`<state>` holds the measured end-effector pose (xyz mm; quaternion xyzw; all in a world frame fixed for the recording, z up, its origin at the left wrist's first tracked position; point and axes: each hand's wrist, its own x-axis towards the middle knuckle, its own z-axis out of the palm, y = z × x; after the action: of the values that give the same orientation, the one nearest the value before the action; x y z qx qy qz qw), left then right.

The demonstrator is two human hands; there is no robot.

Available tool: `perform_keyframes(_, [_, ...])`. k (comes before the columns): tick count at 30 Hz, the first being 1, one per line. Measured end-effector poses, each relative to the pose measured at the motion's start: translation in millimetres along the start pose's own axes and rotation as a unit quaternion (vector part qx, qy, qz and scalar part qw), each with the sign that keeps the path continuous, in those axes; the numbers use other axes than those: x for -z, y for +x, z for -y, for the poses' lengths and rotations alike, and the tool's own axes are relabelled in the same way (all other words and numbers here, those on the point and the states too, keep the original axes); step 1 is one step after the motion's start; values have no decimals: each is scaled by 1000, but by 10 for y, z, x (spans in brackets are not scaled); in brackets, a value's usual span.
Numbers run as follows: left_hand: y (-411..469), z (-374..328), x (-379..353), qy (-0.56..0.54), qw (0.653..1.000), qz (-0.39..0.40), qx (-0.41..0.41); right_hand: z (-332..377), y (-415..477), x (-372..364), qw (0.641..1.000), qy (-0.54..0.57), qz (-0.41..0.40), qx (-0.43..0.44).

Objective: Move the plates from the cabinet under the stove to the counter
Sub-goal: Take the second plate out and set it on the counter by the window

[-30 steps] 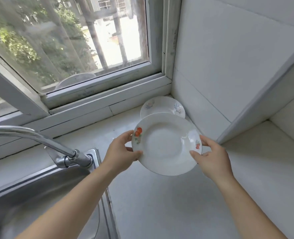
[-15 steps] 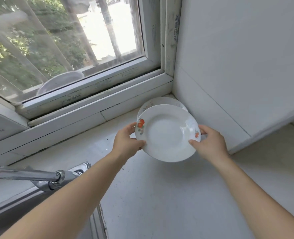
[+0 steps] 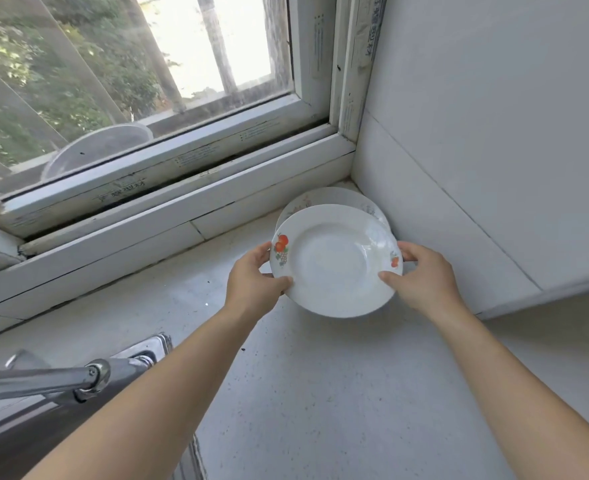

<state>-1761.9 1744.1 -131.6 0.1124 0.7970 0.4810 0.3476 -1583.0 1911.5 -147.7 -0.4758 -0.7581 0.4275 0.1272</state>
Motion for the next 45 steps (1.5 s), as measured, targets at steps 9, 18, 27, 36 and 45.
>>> perform_keyframes(9, [119,44,-33,25,999,-30,-16,-19,125,-73,1000,13,-12,-8])
perform_keyframes(18, [237,91,-96,43,998,-19,-33,-67,165,-128,999,48,-22,-9])
perform_keyframes(27, [358,127,-163,57,998,-15,-37,-89,252,-243,997,47,-56,9])
perform_keyframes(36, [453,155,-189,41,998,-31,-20,-135,305,-313,996,31,-80,-8])
perform_keyframes(45, [287,127,-112,100,994,-35,-33,-76,114,-267,998,25,-64,-6])
